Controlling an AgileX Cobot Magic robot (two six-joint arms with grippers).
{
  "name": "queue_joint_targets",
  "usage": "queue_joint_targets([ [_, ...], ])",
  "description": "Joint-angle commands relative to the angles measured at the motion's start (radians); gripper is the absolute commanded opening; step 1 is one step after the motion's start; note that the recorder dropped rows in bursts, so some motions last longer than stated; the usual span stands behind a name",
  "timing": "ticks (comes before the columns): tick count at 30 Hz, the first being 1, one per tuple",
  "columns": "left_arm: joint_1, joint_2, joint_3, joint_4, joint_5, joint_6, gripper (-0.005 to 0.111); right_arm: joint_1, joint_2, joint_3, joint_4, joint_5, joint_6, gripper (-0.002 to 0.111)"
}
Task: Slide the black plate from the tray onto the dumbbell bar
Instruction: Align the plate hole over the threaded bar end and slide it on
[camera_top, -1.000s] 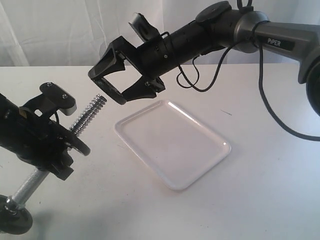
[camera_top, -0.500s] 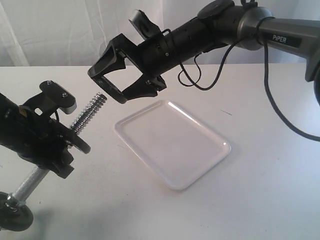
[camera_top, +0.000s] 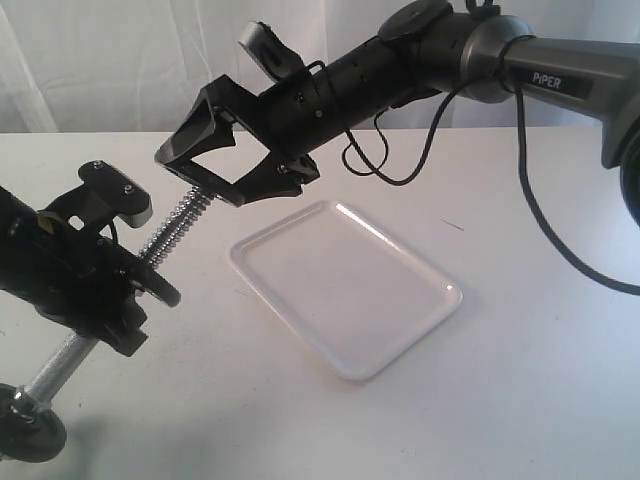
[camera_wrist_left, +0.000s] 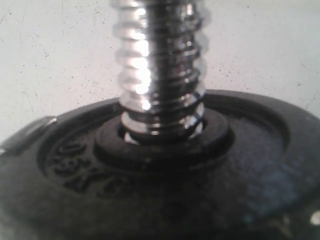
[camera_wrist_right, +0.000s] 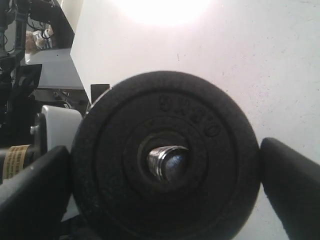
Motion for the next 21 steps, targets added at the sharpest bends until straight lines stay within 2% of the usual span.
queue_joint_targets([
  [1,0.002,-0.045,-0.026,-0.020,-0.090,0.011,0.000,0.011,-0.025,-0.002,0.064,0.028,-0.019,0.000],
  [21,0.002,-0.045,-0.026,-0.020,-0.185,-0.002,0.000,0.011,-0.025,-0.002,0.062,0.028,-0.065,0.000],
])
